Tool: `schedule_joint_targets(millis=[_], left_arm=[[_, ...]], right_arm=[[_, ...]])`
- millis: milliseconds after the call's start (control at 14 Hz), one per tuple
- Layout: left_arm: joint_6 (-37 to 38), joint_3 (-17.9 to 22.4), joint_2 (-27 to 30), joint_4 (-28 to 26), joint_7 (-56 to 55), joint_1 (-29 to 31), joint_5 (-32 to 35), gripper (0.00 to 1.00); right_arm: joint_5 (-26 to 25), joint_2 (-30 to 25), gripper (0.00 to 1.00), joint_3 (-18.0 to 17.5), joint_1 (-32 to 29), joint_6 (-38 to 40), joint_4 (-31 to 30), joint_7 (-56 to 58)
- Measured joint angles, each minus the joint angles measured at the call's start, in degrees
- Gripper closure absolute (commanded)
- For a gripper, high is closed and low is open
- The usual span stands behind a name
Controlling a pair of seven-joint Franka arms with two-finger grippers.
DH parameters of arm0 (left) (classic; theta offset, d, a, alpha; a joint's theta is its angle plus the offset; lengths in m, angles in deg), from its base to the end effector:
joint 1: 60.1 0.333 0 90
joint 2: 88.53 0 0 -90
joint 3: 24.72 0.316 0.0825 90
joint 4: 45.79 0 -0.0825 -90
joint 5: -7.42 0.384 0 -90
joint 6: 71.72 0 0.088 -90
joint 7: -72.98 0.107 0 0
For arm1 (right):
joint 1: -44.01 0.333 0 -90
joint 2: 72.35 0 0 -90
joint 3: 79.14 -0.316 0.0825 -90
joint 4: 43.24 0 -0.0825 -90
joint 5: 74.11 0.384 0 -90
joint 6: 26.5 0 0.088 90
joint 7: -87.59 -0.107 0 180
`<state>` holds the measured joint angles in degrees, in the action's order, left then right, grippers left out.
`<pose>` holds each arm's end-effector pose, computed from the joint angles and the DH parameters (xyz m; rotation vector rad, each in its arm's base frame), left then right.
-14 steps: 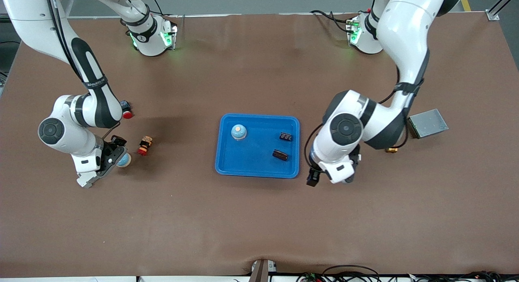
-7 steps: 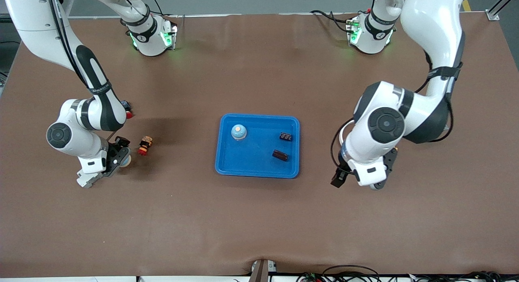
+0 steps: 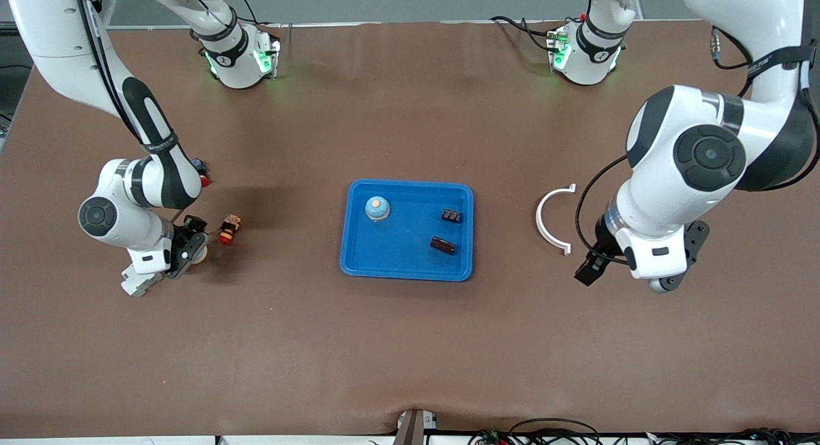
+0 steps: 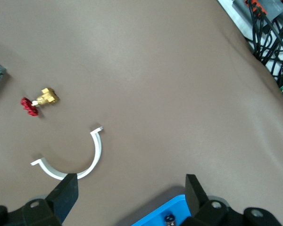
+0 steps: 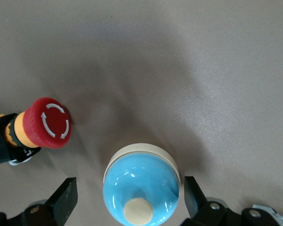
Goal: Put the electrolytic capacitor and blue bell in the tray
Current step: 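Grasp the second blue bell with the right gripper while the left gripper withdraws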
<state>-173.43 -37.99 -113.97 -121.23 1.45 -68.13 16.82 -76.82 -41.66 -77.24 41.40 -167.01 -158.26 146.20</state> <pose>0.6594 -0.2088 0.4919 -2.8264 -1.3107 -0.0982 0.5929 -0.0466 0.1775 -2.7563 -1.4808 0.1583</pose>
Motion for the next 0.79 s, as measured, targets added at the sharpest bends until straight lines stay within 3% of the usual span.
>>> schedule_joint_targets(millis=[286, 430, 501, 788], left_arm=[[1.66, 0.02, 1.29, 0.01, 8.91, 1.11, 0.00, 0.00], [3.93, 0.01, 3.03, 0.04, 13.06, 2.46, 0.00, 0.00], [5.66, 0.01, 4.18, 0.05, 15.61, 3.14, -0.11, 0.00], [11.39, -0.06, 7.99, 0.04, 25.24, 6.82, -5.38, 0.00]], right_arm=[[0.00, 0.06, 0.00, 0.01, -0.70, -0.15, -0.02, 0.70], [0.00, 0.09, 0.06, 0.00, -0.72, -0.18, -0.04, 0.78], [0.00, 0.09, 0.14, -0.02, -0.72, -0.21, -0.04, 0.79], [0.00, 0.24, 0.63, -0.04, -0.72, -0.24, -0.06, 0.87]])
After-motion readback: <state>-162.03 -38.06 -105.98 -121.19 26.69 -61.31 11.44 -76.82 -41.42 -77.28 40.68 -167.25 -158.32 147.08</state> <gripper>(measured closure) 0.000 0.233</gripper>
